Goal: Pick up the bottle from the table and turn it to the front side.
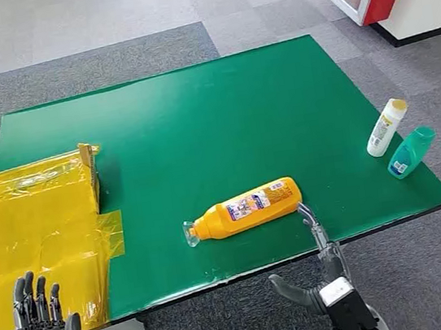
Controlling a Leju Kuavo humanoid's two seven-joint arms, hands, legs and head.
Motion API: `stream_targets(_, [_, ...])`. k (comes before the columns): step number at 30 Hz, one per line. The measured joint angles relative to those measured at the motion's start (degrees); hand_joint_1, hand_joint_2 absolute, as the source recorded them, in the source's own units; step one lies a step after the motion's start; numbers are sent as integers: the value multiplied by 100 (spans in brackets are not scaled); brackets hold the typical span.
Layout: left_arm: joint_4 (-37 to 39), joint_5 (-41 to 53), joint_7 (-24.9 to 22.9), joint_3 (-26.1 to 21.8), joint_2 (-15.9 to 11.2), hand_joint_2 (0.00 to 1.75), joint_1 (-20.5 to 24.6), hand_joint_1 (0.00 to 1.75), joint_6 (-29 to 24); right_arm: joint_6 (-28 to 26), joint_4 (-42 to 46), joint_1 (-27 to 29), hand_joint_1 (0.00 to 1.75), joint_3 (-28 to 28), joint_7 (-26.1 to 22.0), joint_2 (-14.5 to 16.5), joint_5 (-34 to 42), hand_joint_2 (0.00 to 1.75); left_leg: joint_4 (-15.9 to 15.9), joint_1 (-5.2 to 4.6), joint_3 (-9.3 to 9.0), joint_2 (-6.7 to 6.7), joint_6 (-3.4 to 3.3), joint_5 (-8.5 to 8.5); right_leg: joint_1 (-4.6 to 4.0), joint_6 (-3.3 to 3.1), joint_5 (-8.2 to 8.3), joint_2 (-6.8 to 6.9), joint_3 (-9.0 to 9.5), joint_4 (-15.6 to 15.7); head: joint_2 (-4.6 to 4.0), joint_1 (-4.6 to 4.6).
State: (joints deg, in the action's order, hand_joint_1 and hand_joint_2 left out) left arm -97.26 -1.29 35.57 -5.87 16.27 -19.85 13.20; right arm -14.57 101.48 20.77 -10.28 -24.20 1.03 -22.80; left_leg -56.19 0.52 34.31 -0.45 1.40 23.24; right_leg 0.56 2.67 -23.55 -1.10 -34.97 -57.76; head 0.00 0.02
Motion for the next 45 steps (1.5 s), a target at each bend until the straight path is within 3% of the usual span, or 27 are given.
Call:
stream_targets(7, [-3,140,-21,299,-158,175,2,0,-165,-17,38,35,0,77,-51,-1,-234,175,0,0,0,0,0,0,0,0,0,0,0,0,0,0])
stream_targets(11, [23,151,-113,440,-356,175,4,0,-105,-283,43,-42,0,68,282,-104,-1121,175,0,0,1,0,0,0,0,0,0,0,2,0,0,-1])
stream_targets(17, [374,250,-468,344,-596,175,107,0,589,34,13,-544,0,48,1504,-689,-2468,175,0,-1,0,2,-4,-5,3,4,7,0,3,0,0,1])
stream_targets(24, [705,403,-575,311,-711,175,273,0,677,575,-207,-1114,0,61,1966,-1285,-2862,175,-1,-2,2,1,-5,-10,4,8,12,0,3,0,0,0])
stream_targets(31, [987,431,-736,312,-860,175,563,0,558,1613,-1130,-2428,0,17,2253,-1922,-3027,175,-1,-2,5,1,-5,-26,6,16,26,-1,1,0,0,2])
stream_targets(38, [1199,431,-714,353,-967,175,789,0,559,2531,-2357,-3906,0,-413,2392,-2374,-2901,175,-2,-4,7,-1,-8,-39,8,22,36,0,1,-1,0,1])
stream_targets(45, [1335,404,-621,395,-1050,175,872,0,555,3228,-3159,-4708,0,-916,2385,-2657,-2438,175,-2,-4,9,-3,-8,-39,8,22,36,3,-2,-2,0,1])
